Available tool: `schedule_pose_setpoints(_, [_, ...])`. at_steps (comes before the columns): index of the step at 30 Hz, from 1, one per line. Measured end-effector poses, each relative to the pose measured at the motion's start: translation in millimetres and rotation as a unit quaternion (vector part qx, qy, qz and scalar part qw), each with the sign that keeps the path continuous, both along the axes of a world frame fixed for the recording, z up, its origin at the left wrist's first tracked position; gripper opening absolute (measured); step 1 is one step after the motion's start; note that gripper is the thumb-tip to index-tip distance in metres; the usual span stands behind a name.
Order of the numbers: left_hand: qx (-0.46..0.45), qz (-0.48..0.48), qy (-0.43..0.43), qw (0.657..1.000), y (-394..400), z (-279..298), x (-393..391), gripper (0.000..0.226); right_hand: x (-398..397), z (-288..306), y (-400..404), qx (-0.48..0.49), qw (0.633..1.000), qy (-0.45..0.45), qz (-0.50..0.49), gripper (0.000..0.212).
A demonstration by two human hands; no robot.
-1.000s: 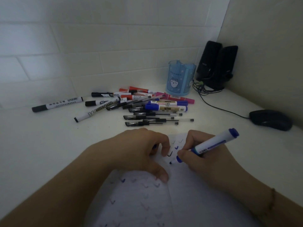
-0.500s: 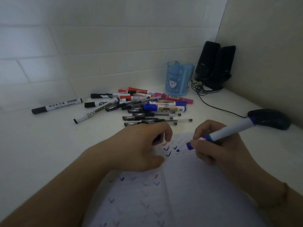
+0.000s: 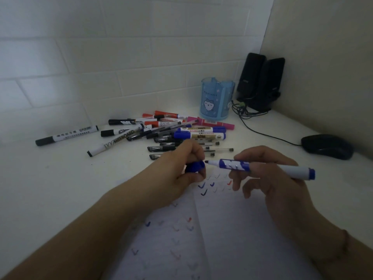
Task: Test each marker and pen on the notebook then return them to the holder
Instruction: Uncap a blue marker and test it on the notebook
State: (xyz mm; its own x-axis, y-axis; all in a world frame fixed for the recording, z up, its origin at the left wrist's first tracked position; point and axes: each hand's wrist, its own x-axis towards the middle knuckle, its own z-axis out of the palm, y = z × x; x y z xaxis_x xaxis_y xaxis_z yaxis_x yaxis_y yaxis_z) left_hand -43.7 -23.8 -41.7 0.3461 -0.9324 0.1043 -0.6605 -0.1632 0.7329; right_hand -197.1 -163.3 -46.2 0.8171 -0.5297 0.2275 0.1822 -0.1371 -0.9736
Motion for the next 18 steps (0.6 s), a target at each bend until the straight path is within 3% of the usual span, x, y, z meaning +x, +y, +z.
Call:
schedule_pose_setpoints(11, [-0.096,-0.001,-0.028,0.995,0,1,-8,0.029,2,-1,2,0.052,0.998,0.021,0.027,0.026])
schedule_pose_setpoints(15, [-0.13,0.008,0.009,0.991,0,3,-13,0.033,2,3,1,0.079,0.995,-0.009,0.058,0.063])
schedule_pose_setpoints(18, [-0.152,0.016,0.03,0.988,1,4,-17,0.035,3,2,3,0.074,0.995,-0.032,0.06,0.065])
